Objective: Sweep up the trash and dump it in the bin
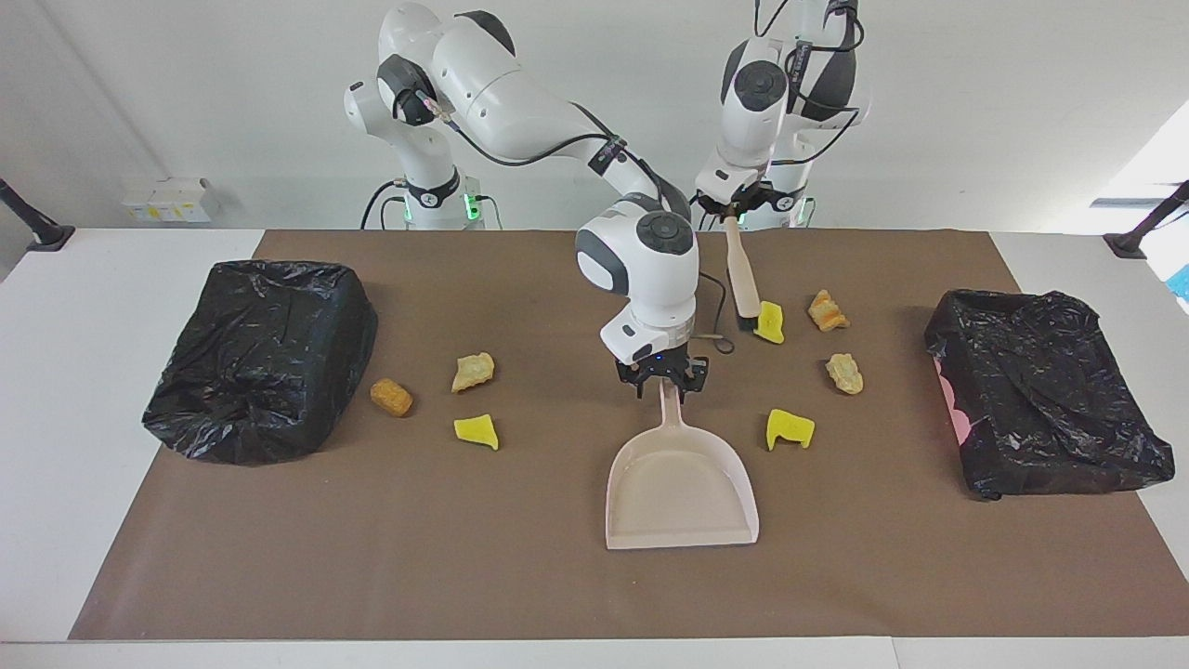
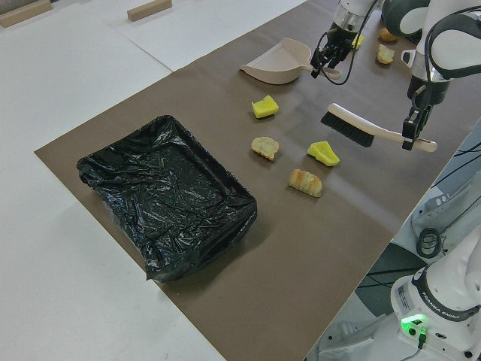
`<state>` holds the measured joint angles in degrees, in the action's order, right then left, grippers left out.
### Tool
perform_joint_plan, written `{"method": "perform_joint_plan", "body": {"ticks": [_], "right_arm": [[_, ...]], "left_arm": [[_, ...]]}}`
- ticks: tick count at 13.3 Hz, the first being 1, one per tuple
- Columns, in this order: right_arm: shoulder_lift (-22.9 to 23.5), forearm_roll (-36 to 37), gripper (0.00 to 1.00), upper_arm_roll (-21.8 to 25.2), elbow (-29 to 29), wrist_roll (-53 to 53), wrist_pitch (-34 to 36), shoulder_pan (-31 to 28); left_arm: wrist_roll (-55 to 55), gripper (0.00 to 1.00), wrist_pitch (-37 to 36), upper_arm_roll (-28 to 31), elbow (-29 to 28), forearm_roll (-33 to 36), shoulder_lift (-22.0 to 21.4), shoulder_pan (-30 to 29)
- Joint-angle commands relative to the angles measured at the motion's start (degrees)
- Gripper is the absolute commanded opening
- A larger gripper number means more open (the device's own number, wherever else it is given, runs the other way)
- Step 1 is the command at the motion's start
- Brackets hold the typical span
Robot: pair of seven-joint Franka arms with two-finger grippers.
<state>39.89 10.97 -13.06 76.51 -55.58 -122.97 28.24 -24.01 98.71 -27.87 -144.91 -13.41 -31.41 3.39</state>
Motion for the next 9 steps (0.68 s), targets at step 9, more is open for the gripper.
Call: {"method": "perform_joint_plan", "body": {"ticks": [9], "right_arm": [[0.0, 2.3, 0.59, -0.3, -1.3, 4.8, 1.3, -0.1]], "left_arm": [[-16.6, 0.0, -2.4, 15.8, -3.3, 8.1, -0.8, -2.7]]}}
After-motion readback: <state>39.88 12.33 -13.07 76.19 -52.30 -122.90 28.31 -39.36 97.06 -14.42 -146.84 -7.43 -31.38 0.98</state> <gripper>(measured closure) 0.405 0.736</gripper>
